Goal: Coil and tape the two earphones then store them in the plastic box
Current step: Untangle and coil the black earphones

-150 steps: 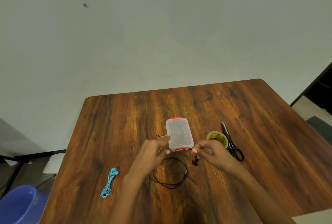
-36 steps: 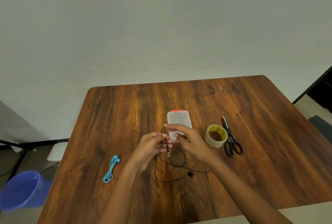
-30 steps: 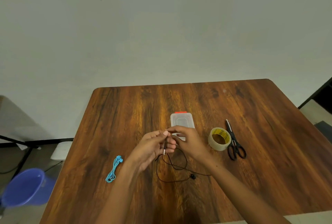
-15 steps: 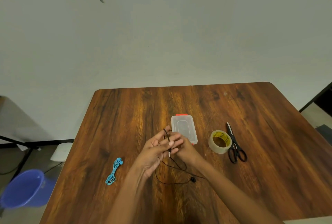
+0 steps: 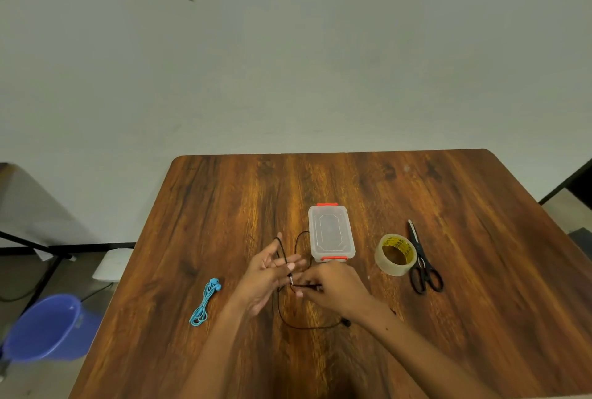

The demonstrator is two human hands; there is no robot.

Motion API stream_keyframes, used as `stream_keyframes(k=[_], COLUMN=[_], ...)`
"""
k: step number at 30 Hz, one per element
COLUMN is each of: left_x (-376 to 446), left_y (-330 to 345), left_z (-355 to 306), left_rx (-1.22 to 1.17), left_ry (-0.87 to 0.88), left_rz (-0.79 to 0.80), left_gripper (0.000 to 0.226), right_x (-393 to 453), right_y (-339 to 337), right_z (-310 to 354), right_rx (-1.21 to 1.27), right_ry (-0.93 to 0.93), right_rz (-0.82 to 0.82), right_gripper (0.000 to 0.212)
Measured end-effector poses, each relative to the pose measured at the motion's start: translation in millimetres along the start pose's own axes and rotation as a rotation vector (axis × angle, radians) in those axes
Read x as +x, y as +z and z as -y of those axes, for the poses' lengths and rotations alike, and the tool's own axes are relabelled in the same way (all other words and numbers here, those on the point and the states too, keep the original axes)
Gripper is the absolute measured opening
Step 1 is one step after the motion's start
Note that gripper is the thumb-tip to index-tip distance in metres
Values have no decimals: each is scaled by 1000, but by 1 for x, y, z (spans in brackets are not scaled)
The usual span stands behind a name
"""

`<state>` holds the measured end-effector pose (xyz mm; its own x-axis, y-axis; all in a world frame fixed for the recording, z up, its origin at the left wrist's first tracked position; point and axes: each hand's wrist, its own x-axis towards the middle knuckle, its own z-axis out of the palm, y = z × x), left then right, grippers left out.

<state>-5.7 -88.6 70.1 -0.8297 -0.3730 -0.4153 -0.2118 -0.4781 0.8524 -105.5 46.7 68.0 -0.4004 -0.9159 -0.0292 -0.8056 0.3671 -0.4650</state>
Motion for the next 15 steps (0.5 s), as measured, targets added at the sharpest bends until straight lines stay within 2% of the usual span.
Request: stream_keyframes(k=[4,8,11,15], left_x=[-6,-11,-12,-12], left_y=[-11,-12,-7,-2], left_z=[-4,-8,-8,-7], left_rx=[120,18,32,13], left_ry=[-135,-201,-185,-168], left_rz=[190,389,454,490], left_gripper=[82,76,65,61], right_x=[4,17,25,31], right_y=[-28,-48,-50,-41], right_z=[-6,-17,-18,-20], right_rx=[187,405,533,637], right_ry=[35,-28,-46,-39], right_rz=[61,78,18,-56], right_gripper=[14,7,6,6])
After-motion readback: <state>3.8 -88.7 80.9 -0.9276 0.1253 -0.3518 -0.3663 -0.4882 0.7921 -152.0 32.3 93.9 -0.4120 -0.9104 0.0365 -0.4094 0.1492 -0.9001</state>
